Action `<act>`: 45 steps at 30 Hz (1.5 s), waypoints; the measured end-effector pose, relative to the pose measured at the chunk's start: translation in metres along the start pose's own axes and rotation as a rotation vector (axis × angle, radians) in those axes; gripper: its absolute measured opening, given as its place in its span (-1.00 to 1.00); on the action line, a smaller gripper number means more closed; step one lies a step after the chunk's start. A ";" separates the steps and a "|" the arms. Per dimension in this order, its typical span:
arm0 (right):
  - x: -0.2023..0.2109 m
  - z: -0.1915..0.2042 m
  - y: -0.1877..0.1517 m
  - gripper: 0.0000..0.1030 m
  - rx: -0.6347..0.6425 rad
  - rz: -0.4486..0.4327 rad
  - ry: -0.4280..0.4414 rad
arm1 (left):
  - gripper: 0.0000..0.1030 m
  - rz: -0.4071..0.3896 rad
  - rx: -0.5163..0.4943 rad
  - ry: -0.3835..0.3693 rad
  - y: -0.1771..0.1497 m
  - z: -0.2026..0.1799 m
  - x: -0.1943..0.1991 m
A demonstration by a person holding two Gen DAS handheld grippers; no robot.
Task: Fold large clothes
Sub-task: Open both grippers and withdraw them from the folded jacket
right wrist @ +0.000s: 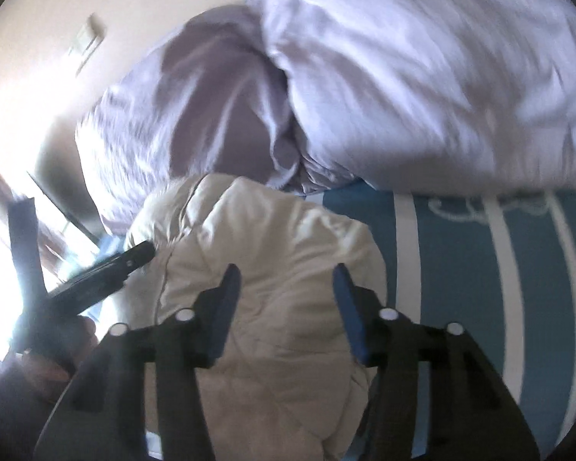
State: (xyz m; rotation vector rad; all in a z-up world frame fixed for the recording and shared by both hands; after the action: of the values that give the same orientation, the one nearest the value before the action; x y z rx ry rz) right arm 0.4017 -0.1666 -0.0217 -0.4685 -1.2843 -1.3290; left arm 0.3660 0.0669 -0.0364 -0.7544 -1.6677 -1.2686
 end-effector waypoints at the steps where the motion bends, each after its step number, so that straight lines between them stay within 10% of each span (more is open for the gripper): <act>1: -0.005 0.005 0.000 -0.12 0.014 0.000 -0.020 | 0.61 -0.003 -0.022 0.012 -0.003 -0.003 -0.002; 24: -0.067 0.008 -0.041 -0.12 -0.007 0.015 -0.143 | 0.70 -0.066 -0.089 0.039 -0.019 -0.014 -0.012; 37: -0.013 0.017 -0.053 0.95 0.005 -0.016 -0.229 | 0.75 -0.111 -0.067 0.001 -0.070 -0.002 0.049; 45: 0.036 0.046 -0.102 0.96 0.042 -0.002 -0.248 | 0.75 -0.096 -0.069 -0.039 -0.116 0.008 0.083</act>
State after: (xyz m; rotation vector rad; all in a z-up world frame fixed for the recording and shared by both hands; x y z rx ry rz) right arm 0.2842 -0.1712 -0.0158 -0.6178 -1.5131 -1.2717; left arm 0.2287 0.0376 -0.0104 -0.7523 -1.7164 -1.3923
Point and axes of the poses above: each gripper's, at about its wrist camera, not at the fingertips, and x roughly against the way its jaws point, z to its left, y to its top, the point moved 1 cm from there along -x, roughly the way its jaws point, and after that the axes turned 15 degrees about z, right-handed, at the moved point
